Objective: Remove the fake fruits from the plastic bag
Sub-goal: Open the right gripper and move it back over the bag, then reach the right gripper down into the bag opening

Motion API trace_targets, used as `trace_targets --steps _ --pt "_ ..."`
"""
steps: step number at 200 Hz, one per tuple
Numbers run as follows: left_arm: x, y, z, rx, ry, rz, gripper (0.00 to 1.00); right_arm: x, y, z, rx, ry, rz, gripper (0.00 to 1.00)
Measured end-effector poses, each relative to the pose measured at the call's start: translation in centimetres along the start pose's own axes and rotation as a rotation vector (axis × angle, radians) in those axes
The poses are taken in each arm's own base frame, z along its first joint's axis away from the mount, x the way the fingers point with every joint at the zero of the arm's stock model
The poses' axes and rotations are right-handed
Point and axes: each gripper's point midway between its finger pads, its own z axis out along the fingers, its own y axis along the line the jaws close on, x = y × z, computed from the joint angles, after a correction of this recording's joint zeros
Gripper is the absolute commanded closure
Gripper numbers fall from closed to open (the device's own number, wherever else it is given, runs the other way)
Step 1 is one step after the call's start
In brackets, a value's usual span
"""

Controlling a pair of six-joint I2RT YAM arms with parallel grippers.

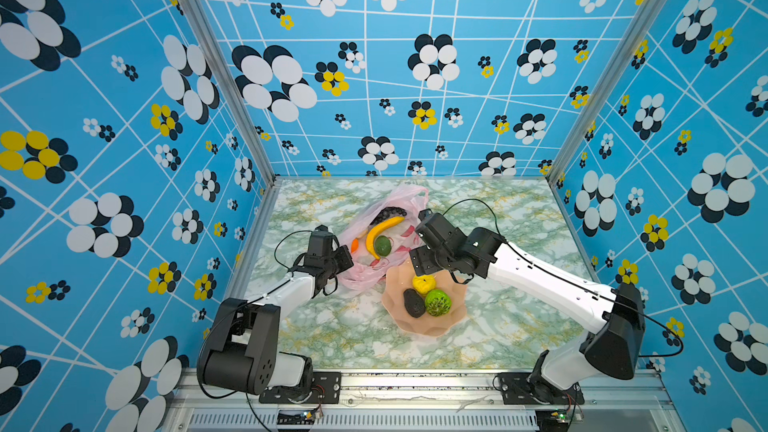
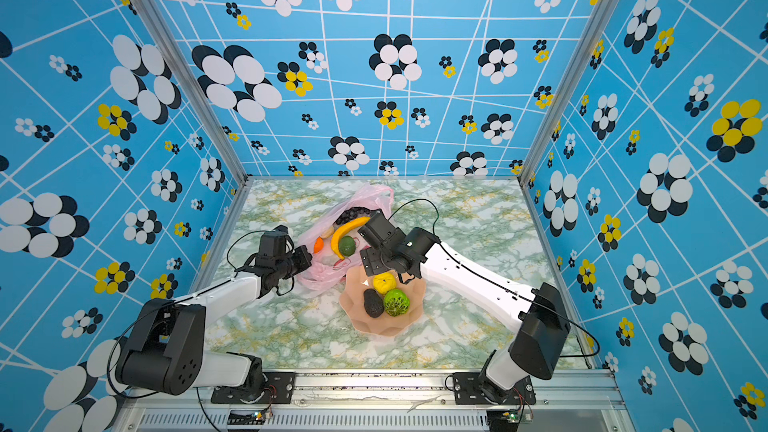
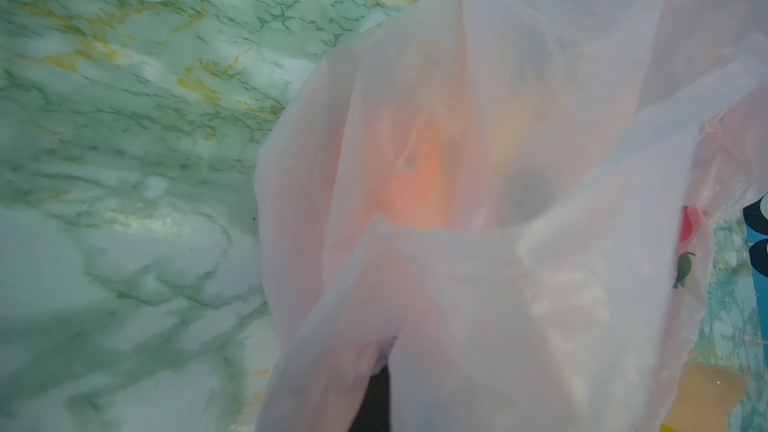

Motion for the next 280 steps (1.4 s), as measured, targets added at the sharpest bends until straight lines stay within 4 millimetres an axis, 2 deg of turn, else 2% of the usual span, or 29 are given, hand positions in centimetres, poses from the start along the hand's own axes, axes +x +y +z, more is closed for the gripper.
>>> trace_targets --steps 29,58,85,121,150,202,233,280 --pt "0.0 -0.1 0.0 0.006 0.001 0.007 1.00 -4.1 1.8 2.6 -0.023 -0.032 -0.006 0.15" --pt "-0.1 -0.2 -0.1 0.009 -0.002 0.009 1.00 -6.3 3.4 6.3 -0.054 -0.021 -0.007 0.17" --pt "-0.2 -0.3 -0.2 0.012 -0.008 0.010 1.00 -7.2 4.5 9.0 -0.075 0.002 -0.006 0.20" --pt "-1.0 0.2 -1.2 0.012 -0.052 -0.009 1.00 -8.3 6.2 11.3 -0.115 0.003 0.002 0.27" --pt "-1.2 1.4 -2.1 0.001 -0.086 -0.048 1.00 -8.2 7.6 13.4 -0.157 0.010 0.018 0.32" --pt "-1.7 1.0 -2.2 0.016 -0.109 -0.046 1.00 -7.1 9.9 18.3 -0.224 0.048 0.033 0.35" --pt "-1.7 1.1 -2.3 0.016 -0.110 -0.046 1.00 -6.7 10.5 19.7 -0.245 0.054 0.045 0.34" --pt "-1.7 1.1 -2.2 0.016 -0.109 -0.046 1.00 -9.9 12.1 20.9 -0.284 -0.039 0.068 0.29"
